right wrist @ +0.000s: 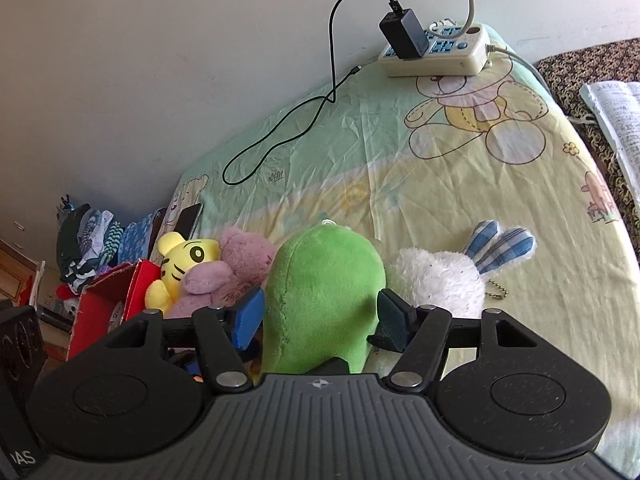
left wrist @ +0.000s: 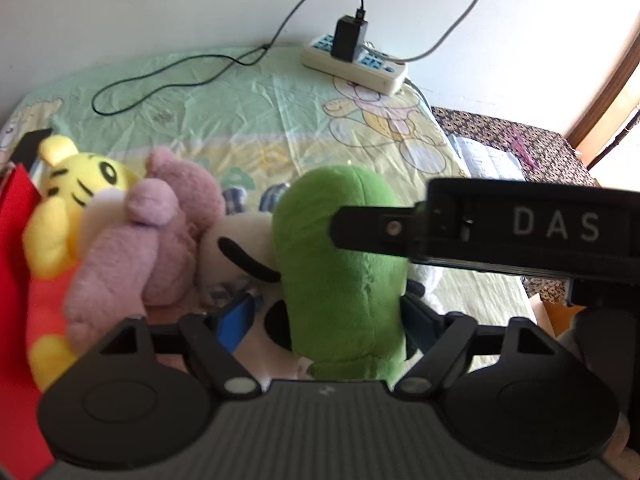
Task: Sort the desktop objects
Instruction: 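Grasp the green plush with the right gripper while the left gripper grasps it too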
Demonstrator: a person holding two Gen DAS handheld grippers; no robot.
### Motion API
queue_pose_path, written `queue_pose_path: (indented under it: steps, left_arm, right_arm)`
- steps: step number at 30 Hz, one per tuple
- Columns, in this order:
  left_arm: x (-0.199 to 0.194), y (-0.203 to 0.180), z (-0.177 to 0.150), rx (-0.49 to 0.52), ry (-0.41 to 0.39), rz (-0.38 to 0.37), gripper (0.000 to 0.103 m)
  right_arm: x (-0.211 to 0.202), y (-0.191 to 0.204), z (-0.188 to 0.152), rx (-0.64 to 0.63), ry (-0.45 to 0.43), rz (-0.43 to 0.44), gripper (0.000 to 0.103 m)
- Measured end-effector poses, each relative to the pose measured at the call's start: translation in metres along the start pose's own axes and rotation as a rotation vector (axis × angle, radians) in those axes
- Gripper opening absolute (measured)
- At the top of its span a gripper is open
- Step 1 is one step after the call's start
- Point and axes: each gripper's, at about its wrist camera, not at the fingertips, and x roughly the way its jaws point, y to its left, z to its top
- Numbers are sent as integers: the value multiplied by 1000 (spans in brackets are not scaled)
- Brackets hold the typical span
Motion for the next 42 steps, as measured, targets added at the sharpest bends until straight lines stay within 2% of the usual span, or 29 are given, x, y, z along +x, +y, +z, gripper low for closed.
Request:
queue_pose_path:
  steps: [4,11,15,20,25,30,36,42]
  left_arm:
    - [1,-6,0,28,-17,17,74]
    - [-11,-21,-3,97,-51,38,62]
    - [-26,-24,-8,95,-84,22,62]
    - [-61,-26,-13,93,-169,18,62]
    - [-99,-17,-15,98,-258,62,62]
    - [-135,9,-24,103,-334,135,62]
    - [-165,69,-29,51,-361,157,62]
    - [-194,140,-42,36,-370,183,62]
  right_arm:
    - [5,-1,-1,-1,12,5,65]
    - [-3,2,-5,-61,2,-15,57]
    - [-14,7,-10,-76,-18,-14,56]
    - [-35,23,-15,-90,-67,12,56]
    - [-49,51,-17,-144,-129,71,56]
    - [-44,88,-23,-193,-156,151,56]
    - [-17,142,-42,-267,-170,197,56]
    - [22,198,-66,-286,-183,226,56]
